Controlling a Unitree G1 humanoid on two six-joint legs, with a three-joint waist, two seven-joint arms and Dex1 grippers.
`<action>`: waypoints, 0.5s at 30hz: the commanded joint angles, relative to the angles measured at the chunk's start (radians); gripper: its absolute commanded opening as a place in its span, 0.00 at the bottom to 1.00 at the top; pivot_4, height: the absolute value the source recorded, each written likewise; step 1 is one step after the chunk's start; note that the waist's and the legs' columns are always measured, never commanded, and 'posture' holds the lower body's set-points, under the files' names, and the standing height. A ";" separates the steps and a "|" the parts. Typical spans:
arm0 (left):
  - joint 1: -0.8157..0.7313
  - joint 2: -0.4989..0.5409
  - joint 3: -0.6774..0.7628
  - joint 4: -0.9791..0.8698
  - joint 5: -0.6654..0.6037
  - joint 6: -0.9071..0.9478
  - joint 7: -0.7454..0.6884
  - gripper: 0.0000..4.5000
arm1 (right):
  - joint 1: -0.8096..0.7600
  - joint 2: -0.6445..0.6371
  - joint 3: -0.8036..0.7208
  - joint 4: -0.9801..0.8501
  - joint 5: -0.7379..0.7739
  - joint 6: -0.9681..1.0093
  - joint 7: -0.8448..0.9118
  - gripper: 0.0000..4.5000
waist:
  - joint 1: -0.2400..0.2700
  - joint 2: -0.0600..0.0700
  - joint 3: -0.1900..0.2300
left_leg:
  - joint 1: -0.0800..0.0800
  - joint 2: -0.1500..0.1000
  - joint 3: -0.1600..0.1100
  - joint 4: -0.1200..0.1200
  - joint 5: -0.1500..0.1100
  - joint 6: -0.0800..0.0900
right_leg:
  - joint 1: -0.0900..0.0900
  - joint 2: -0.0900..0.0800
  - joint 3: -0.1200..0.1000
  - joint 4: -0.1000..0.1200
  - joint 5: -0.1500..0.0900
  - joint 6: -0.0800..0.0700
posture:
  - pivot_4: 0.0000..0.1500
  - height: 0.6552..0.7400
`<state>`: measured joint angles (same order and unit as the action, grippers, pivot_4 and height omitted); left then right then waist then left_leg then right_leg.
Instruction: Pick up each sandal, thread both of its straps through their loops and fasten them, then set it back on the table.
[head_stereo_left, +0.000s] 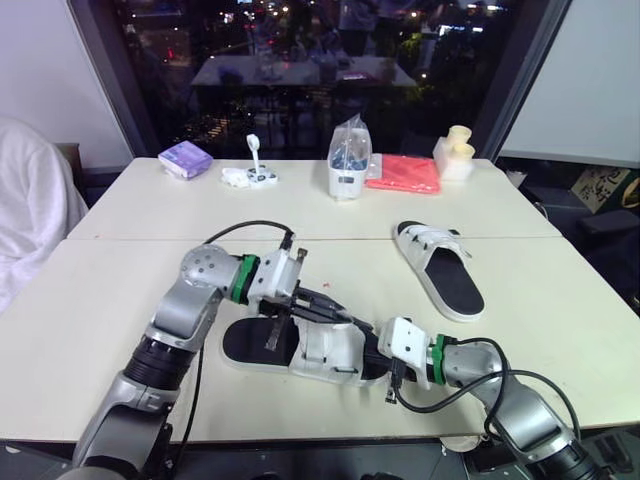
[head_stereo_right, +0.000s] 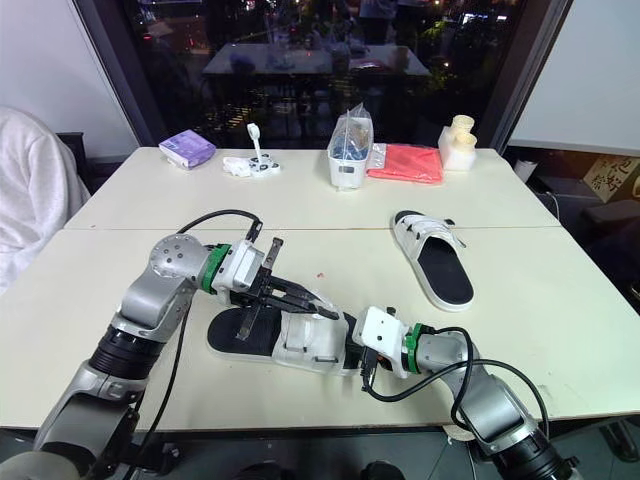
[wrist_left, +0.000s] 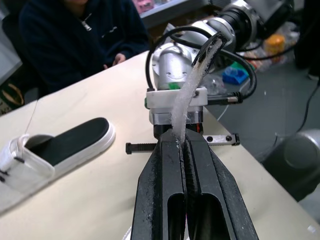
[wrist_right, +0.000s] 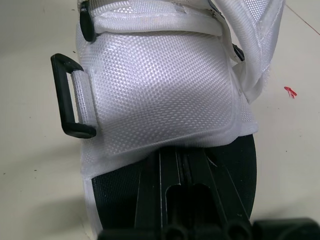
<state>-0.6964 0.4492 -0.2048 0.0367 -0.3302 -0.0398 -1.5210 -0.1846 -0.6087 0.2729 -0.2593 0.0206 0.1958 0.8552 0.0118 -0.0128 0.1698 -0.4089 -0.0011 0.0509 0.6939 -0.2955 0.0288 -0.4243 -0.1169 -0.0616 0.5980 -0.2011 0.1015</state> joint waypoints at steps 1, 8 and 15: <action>0.028 -0.036 -0.037 0.095 0.087 -0.460 -0.049 0.00 | -0.007 -0.003 0.032 0.038 -0.013 -0.012 0.029 0.00 | 0.000 0.001 -0.001 | 0.000 0.000 0.001 0.000 0.000 0.000 | 0.000 0.000 0.000 0.000 0.000 0.000 | 1.00 1.00; 0.044 -0.028 -0.151 0.149 0.040 -0.764 -0.091 0.00 | -0.006 -0.006 0.035 0.051 -0.018 -0.028 0.042 0.00 | 0.000 0.001 -0.001 | 0.000 0.000 0.000 0.000 0.000 0.000 | 0.000 0.000 0.000 0.000 0.000 0.000 | 1.00 1.00; 0.024 0.108 -0.335 0.151 -0.037 -0.939 -0.093 0.53 | -0.019 -0.004 0.041 0.075 -0.026 -0.047 0.053 0.00 | -0.001 0.001 -0.001 | 0.000 0.001 0.000 0.000 0.000 0.000 | 0.000 0.000 0.000 0.000 0.000 0.000 | 1.00 1.00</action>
<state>-0.6570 0.5318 -0.5065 0.2197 -0.3174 -0.9358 -1.6103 -0.2140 -0.6086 0.2810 -0.2088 0.0126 0.1439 0.8904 0.0111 -0.0114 0.1690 -0.4087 -0.0005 0.0514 0.6942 -0.2957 0.0291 -0.4242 -0.1169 -0.0618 0.5980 -0.2010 0.1014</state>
